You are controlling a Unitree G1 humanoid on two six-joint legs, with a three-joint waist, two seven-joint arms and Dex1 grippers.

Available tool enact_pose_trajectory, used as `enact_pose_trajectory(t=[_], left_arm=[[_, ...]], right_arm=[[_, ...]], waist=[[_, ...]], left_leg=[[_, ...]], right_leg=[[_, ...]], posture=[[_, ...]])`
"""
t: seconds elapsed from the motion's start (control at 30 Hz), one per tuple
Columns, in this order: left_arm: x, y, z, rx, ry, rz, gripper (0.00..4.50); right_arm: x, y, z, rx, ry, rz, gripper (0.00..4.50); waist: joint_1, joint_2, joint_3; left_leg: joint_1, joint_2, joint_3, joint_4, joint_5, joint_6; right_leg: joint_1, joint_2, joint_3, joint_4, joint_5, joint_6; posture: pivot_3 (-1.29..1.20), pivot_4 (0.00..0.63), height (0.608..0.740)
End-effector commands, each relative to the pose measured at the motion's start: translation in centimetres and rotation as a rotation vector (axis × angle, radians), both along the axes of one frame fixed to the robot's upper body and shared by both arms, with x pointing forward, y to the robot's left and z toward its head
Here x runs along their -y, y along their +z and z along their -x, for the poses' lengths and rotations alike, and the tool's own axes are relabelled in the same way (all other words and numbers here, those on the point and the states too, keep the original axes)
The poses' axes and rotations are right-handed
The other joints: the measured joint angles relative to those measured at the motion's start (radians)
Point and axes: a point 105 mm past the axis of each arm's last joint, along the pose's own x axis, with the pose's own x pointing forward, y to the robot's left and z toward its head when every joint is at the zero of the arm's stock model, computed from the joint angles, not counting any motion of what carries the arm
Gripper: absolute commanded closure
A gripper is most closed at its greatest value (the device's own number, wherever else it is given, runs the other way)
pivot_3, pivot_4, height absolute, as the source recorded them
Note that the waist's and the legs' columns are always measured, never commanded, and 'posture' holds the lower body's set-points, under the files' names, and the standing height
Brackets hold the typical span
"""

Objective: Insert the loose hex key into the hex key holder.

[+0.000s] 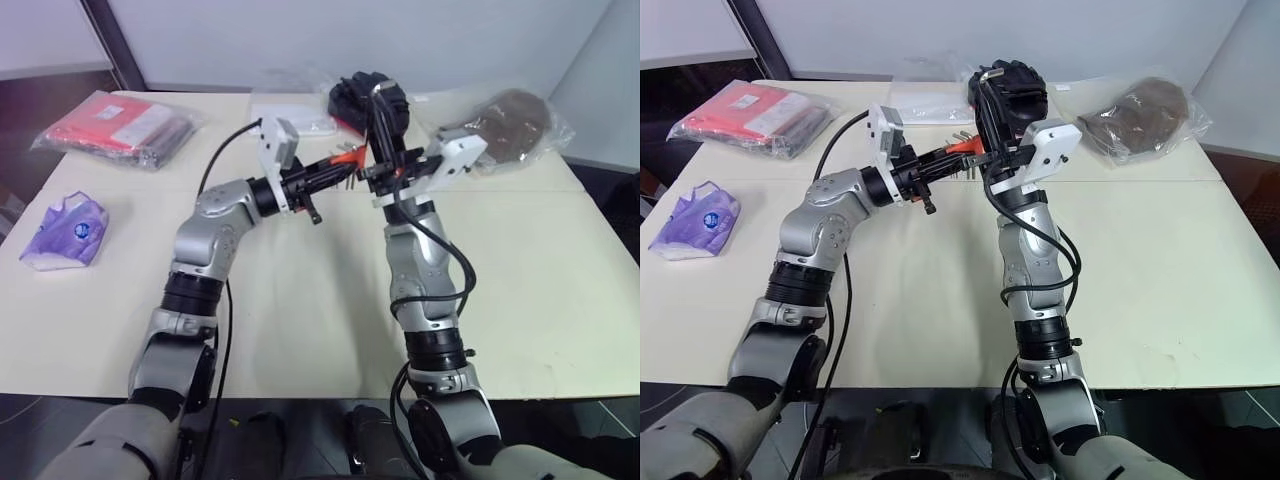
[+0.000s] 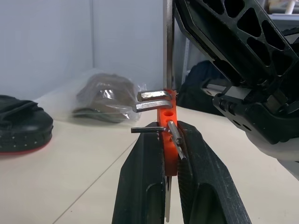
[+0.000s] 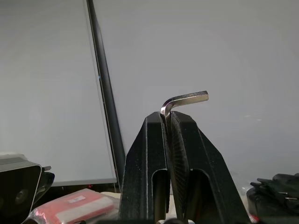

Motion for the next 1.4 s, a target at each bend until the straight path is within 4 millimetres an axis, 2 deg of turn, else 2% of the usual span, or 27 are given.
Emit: enact_pose_trajectory(t=[0.03,1.4], left_arm=[[0.10,1.42,0.72,0.056,-0.022,0.016,4.50],[0.16,1.65,0.80,0.051,-0.027,0.029,4.50]], right_arm=[[-0.21,1.32,1.03,0.062,0.011,-0.003,4.47],[-0.35,0.96,1.23,0.053,0.011,0.011,4.47]], waist=[[0.000,0.000,0.000],[0.000,0.000,0.000]], left_leg=[[0.000,0.000,0.000,0.000,0.000,0.000],[0.000,0.000,0.000,0.000,0.000,0.000]], right_leg=[[0.000,0.000,0.000,0.000,0.000,0.000],[0.000,0.000,0.000,0.000,0.000,0.000]], posture=[[0.00,0.150,0.740],[0.00,0.150,0.740]])
